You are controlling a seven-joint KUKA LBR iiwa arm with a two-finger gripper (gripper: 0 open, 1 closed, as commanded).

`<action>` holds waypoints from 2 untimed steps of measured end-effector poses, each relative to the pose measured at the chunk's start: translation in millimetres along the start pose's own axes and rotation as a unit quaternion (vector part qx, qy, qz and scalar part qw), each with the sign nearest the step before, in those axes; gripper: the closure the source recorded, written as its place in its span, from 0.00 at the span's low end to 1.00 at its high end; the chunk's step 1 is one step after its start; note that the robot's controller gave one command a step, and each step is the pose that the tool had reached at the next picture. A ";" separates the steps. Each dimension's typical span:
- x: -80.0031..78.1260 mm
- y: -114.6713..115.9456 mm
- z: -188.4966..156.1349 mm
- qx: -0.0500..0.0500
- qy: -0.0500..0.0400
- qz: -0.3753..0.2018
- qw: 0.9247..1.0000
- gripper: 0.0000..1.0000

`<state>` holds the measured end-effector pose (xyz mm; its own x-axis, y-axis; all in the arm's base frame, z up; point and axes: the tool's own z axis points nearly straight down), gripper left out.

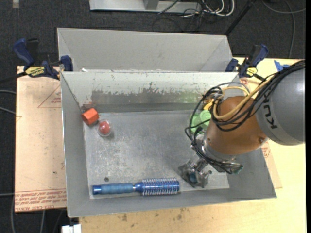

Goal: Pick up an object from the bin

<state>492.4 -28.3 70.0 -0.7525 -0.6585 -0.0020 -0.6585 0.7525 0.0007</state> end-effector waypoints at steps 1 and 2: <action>16.1 -30.6 -181.6 0.005 -0.003 -0.033 0.999 1.00; -9.1 -30.6 -120.1 -0.002 0.001 -0.028 1.000 1.00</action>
Offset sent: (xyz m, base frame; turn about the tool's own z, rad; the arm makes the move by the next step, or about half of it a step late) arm 0.0054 -0.0333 0.1772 -0.0708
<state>519.3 -45.6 190.1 -0.7144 -0.6997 -0.0001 -0.6997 0.7144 0.0047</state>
